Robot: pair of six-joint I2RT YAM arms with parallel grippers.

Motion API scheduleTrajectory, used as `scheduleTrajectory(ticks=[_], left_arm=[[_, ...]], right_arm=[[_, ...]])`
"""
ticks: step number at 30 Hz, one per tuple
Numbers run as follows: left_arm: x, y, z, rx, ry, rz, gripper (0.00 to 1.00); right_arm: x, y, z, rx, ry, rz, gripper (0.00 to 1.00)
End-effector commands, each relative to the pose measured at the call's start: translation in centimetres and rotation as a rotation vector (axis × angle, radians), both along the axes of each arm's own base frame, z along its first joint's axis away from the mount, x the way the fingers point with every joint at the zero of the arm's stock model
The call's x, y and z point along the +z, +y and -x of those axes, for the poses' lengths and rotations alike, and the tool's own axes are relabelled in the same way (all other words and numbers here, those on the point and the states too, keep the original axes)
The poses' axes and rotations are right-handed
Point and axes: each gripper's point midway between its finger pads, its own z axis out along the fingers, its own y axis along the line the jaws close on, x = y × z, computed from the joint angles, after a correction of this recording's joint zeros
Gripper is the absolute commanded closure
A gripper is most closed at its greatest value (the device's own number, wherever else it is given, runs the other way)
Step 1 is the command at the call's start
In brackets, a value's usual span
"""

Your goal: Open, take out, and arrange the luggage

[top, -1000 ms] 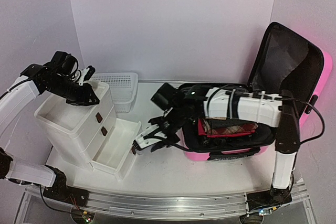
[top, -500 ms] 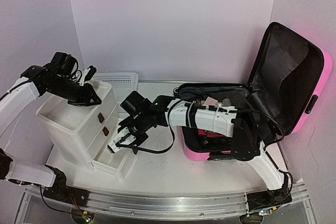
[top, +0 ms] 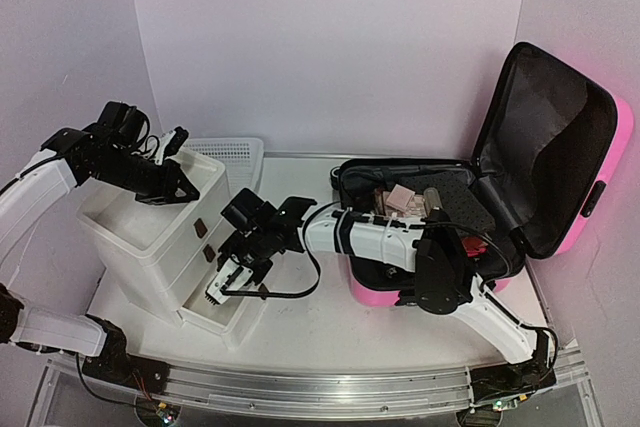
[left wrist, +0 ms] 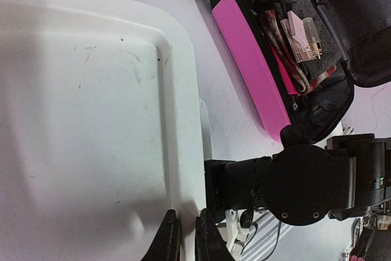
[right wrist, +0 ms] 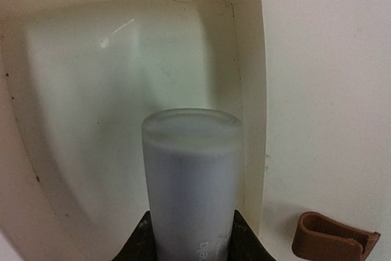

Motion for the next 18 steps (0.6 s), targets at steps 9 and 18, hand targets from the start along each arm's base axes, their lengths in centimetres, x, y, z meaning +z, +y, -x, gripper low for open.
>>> scheduleTrajectory(ticks=[9, 18], left_arm=[[-3.2, -0.1, 2.9, -0.046, 0.163, -0.033, 0.94], [-3.3, 0.1, 2.7, -0.041, 0.159, -0.046, 0.93]], right_arm=[[-0.2, 2.6, 0.7, 0.090, -0.063, -0.054, 0.82], [1.8, 1.9, 0.6, 0.062, -0.099, -0.048, 0.34]])
